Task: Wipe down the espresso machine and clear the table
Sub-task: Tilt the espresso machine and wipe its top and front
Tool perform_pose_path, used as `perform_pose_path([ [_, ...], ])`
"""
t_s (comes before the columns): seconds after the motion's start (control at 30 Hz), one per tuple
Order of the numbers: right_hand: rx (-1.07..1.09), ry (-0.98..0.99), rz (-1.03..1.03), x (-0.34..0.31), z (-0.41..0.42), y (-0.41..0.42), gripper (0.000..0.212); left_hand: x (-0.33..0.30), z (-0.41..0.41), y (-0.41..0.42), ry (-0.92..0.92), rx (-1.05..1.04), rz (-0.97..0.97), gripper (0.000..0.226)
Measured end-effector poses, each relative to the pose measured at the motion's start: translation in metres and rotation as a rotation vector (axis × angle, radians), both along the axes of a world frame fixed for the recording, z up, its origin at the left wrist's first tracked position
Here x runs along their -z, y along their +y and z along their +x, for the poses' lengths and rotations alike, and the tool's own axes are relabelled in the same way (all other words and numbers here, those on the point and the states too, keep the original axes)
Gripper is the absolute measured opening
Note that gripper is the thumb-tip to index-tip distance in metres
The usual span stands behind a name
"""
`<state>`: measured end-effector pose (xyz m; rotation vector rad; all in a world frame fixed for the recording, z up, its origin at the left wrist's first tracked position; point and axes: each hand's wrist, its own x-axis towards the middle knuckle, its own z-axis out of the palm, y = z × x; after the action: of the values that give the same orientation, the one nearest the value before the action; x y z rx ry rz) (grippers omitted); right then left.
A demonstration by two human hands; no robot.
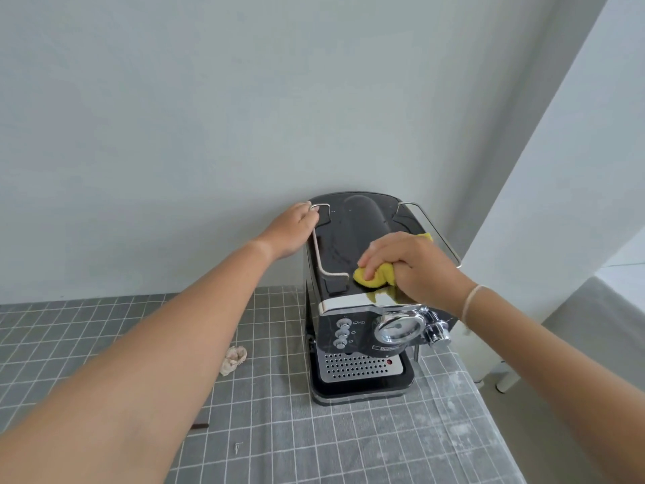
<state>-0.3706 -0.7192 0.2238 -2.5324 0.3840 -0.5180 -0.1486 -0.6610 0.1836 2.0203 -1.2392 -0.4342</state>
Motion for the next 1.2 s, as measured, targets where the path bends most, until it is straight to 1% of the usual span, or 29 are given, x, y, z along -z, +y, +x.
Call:
perform_pose_path([
  [0.1,-0.049,0.043,-0.066,-0.002,0.014,0.009,0.042,0.0,0.001,0.001,0.017,0.008,0.01,0.044],
  [0.2,-0.08,0.122,-0.087,-0.008,-0.003,0.001,0.044,0.0,0.002,0.002,0.052,0.01,0.037,0.032],
  [0.3,0.072,0.163,-0.132,-0.019,-0.018,-0.021,0.047,0.001,0.002,-0.001,0.069,-0.022,0.037,0.019],
  [0.37,0.168,0.11,-0.14,-0.016,-0.02,-0.03,0.043,0.002,0.001,-0.001,0.059,-0.021,0.023,0.021],
  [0.43,0.171,-0.011,-0.125,-0.007,-0.013,-0.018,0.036,0.003,0.002,-0.003,0.044,-0.013,0.008,0.017],
  [0.47,0.114,-0.038,-0.117,-0.002,-0.007,-0.006,0.034,0.002,0.003,-0.002,0.04,-0.008,0.009,0.018],
  [0.53,-0.04,-0.012,-0.127,0.009,0.001,0.015,0.036,0.002,0.003,-0.001,0.027,0.003,0.013,0.034],
  [0.57,-0.073,-0.002,-0.123,0.012,0.001,0.018,0.037,0.001,0.002,0.0,0.021,0.003,0.017,0.041],
  [0.6,-0.058,-0.005,-0.084,0.011,-0.002,0.015,0.039,0.0,0.001,0.001,0.011,0.004,0.021,0.045],
  [0.67,0.055,-0.055,0.065,0.007,-0.014,0.002,0.042,-0.001,-0.001,0.002,-0.005,0.012,0.029,0.047],
  [0.73,0.146,-0.116,0.103,0.006,-0.021,-0.006,0.044,-0.002,-0.002,0.002,-0.005,0.01,0.031,0.048],
  [0.77,0.158,-0.119,0.079,0.006,-0.019,-0.003,0.044,-0.002,-0.003,0.002,-0.003,0.005,0.025,0.048],
  [0.87,0.048,-0.051,-0.036,0.012,-0.003,0.017,0.04,0.001,-0.002,0.002,0.001,-0.007,0.007,0.047],
  [0.93,0.009,-0.057,-0.051,0.014,-0.004,0.019,0.04,0.002,0.0,0.002,0.004,0.004,0.014,0.047],
  [1.07,0.083,-0.118,-0.038,0.022,-0.033,0.009,0.044,0.001,-0.001,0.003,0.001,0.01,0.028,0.049],
  [1.2,0.126,-0.188,-0.157,0.036,-0.05,0.022,0.04,-0.002,-0.003,0.004,-0.006,0.017,0.067,0.044],
])
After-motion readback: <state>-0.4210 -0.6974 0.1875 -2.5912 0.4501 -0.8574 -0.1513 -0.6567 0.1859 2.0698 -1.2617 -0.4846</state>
